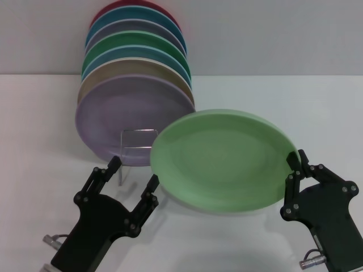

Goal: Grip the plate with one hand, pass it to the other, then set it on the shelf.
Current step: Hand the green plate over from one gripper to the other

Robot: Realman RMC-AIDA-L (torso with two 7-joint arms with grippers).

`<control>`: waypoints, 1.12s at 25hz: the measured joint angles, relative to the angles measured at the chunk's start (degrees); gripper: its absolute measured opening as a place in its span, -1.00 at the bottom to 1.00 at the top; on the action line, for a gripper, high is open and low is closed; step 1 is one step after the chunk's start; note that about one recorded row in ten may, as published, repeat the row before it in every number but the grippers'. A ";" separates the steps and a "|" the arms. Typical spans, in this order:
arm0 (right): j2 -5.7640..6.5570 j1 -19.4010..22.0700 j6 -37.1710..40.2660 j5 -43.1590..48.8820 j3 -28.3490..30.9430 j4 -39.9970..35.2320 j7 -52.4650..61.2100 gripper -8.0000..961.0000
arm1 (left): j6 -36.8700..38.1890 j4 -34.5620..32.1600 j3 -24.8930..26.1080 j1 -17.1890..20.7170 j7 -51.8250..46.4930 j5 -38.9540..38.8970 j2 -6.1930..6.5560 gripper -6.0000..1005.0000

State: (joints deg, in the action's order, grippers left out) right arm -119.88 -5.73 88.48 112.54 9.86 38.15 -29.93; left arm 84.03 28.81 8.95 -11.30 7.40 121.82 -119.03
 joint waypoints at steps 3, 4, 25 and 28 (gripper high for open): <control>0.00 -0.08 0.01 0.00 -0.74 0.12 -0.36 -0.94 | -1.32 0.29 0.38 -0.62 -0.16 -0.02 0.06 0.47; 0.00 -0.15 0.01 -0.04 -1.02 0.14 -0.68 -0.94 | -1.56 0.34 0.52 -0.76 -0.19 -0.02 0.06 0.47; 0.00 -0.55 -0.35 0.35 -1.67 0.26 -1.45 -0.94 | -2.83 0.28 1.16 -3.15 -0.25 0.01 0.12 0.08; 0.00 -0.77 -0.35 0.35 -2.14 0.26 -1.45 -0.94 | -2.83 0.26 1.16 -3.29 -0.26 -0.02 0.13 -0.04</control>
State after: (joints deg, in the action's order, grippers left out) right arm -119.89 -6.50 88.13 112.89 7.72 38.41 -31.38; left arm 81.20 29.07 10.10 -14.60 7.14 121.81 -118.90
